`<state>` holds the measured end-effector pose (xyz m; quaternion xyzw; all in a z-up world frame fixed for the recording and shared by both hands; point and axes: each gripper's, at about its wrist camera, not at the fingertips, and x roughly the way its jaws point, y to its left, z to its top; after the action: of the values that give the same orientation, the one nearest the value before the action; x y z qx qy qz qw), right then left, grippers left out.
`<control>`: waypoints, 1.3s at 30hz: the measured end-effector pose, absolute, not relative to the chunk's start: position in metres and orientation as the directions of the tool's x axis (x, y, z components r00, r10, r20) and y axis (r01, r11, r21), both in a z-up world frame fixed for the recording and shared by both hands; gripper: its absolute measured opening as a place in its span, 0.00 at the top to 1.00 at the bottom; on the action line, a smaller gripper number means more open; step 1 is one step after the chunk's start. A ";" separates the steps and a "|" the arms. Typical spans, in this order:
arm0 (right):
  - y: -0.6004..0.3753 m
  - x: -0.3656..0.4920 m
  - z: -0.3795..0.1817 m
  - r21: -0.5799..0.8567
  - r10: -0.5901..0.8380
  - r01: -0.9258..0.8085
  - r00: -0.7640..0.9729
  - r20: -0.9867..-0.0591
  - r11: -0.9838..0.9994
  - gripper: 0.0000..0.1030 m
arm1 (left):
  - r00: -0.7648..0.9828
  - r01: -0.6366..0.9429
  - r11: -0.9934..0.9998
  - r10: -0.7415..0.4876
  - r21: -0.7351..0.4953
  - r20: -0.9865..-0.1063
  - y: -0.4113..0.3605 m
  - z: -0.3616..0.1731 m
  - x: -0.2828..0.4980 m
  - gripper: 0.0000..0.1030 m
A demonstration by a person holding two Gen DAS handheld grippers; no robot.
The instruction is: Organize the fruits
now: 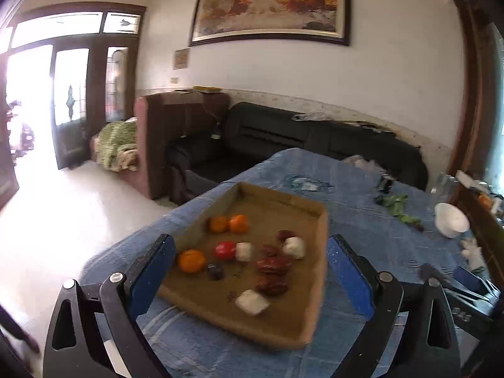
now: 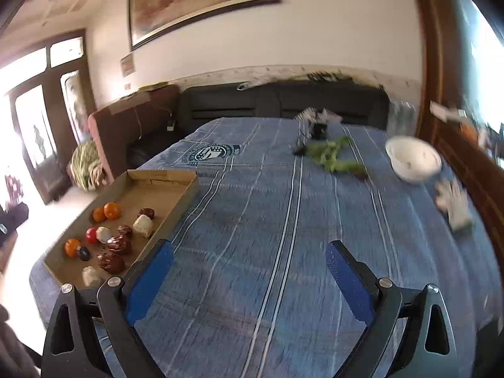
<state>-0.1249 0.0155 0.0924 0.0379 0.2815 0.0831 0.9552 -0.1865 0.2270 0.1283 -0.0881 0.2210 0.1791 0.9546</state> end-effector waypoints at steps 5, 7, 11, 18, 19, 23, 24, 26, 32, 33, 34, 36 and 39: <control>0.048 -0.133 0.088 0.135 0.245 -0.204 0.803 -0.543 0.970 0.03 | 0.772 -0.500 0.861 0.395 -0.092 -0.498 0.258 0.127 -0.195 0.00; 0.066 -0.140 0.088 0.106 0.258 -0.240 0.792 -0.553 0.965 0.03 | 0.760 -0.512 0.850 0.382 -0.121 -0.526 0.271 0.122 -0.196 0.00; 0.093 -0.148 0.084 0.022 0.259 -0.298 0.789 -0.557 0.954 0.03 | 0.738 -0.536 0.836 0.395 -0.120 -0.547 0.285 0.115 -0.197 0.00; 0.119 -0.151 0.076 -0.027 0.271 -0.351 0.767 -0.581 0.936 0.03 | 0.719 -0.574 0.816 0.464 -0.065 -0.518 0.286 0.110 -0.204 0.00; 0.121 -0.152 0.075 -0.035 0.268 -0.353 0.768 -0.582 0.935 0.03 | 0.719 -0.572 0.818 0.465 -0.061 -0.517 0.285 0.109 -0.204 0.00; 0.128 -0.152 0.069 -0.042 0.266 -0.360 0.759 -0.594 0.932 0.03 | 0.721 -0.539 0.839 0.416 -0.071 -0.554 0.283 0.104 -0.200 0.00; 0.129 -0.152 0.068 -0.042 0.265 -0.359 0.758 -0.597 0.932 0.03 | 0.718 -0.533 0.843 0.406 -0.070 -0.565 0.283 0.102 -0.199 0.00; 0.132 -0.151 0.066 -0.043 0.260 -0.357 0.753 -0.605 0.933 0.03 | 0.716 -0.519 0.852 0.390 -0.068 -0.579 0.281 0.100 -0.197 0.00; 0.135 -0.151 0.063 -0.063 0.246 -0.357 0.751 -0.613 0.932 0.03 | 0.712 -0.478 0.876 0.346 -0.060 -0.611 0.273 0.094 -0.193 0.00; 0.136 -0.152 0.063 -0.063 0.246 -0.357 0.751 -0.613 0.932 0.03 | 0.710 -0.471 0.880 0.335 -0.064 -0.619 0.272 0.092 -0.192 0.00; 0.135 -0.152 0.063 -0.063 0.245 -0.356 0.750 -0.614 0.932 0.03 | 0.709 -0.468 0.881 0.330 -0.065 -0.624 0.272 0.091 -0.191 0.00; 0.134 -0.152 0.063 -0.065 0.239 -0.351 0.750 -0.617 0.934 0.03 | 0.704 -0.462 0.884 0.323 -0.063 -0.632 0.270 0.089 -0.190 0.00; 0.132 -0.152 0.062 -0.067 0.230 -0.342 0.750 -0.621 0.937 0.03 | 0.703 -0.455 0.888 0.315 -0.062 -0.637 0.268 0.088 -0.190 0.00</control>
<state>-0.1520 0.1319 0.0615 -0.0883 0.3188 0.1535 0.9311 -0.1901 0.2678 0.0877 -0.1078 0.3229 0.2101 0.9165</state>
